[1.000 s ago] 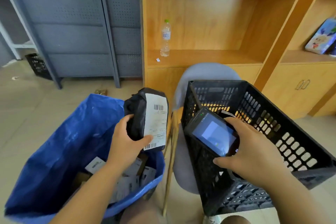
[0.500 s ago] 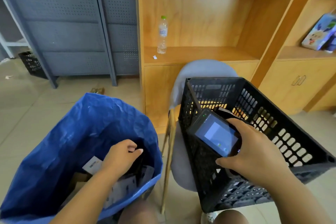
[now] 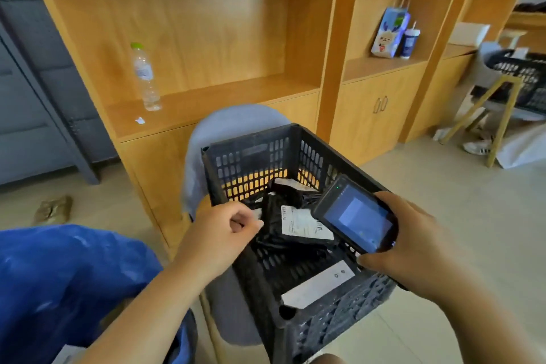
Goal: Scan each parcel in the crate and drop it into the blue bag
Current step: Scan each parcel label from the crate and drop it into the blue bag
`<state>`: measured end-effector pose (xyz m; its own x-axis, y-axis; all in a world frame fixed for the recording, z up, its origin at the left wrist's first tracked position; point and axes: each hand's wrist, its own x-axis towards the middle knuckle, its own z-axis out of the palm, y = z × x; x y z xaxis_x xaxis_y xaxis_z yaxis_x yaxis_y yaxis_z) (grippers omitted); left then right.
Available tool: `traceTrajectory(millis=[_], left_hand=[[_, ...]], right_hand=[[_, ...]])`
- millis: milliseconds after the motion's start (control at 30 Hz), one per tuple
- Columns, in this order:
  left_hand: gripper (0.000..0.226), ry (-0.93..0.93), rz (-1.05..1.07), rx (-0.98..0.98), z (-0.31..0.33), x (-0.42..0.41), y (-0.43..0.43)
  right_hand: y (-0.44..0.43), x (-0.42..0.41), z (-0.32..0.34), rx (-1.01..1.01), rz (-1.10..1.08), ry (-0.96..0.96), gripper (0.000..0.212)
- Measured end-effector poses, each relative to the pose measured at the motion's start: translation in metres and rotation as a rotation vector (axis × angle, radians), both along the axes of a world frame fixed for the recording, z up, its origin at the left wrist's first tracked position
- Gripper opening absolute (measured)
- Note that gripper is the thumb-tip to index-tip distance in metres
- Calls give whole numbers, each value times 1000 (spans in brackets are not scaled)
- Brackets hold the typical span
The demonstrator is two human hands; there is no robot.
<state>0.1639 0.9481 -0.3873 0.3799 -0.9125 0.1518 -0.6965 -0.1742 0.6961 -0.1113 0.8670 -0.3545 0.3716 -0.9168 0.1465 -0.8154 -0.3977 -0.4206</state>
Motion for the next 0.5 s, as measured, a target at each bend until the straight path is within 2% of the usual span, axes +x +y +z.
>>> traceTrajectory(millis=[100,167,267,367,500], left_hand=[[9,-44,-72,63,-9,-18,-49],[14,-77,-95,177,-23,-26,-84],[31,-124,-110,382,-51,-34,-133],[47,-205,-128,491,-82,-36,-178],[61,-79,-35,527,-117,-37,-234]], right_hand=[[-20,-15,-7,47,-53,2,94],[-35,-23,-12,60,-80,43,94],[-56,-29,-19,73,-129,131,93],[-77,-30,-27,79,-153,175,93],[-107,-25,-34,64,-149,208,91]])
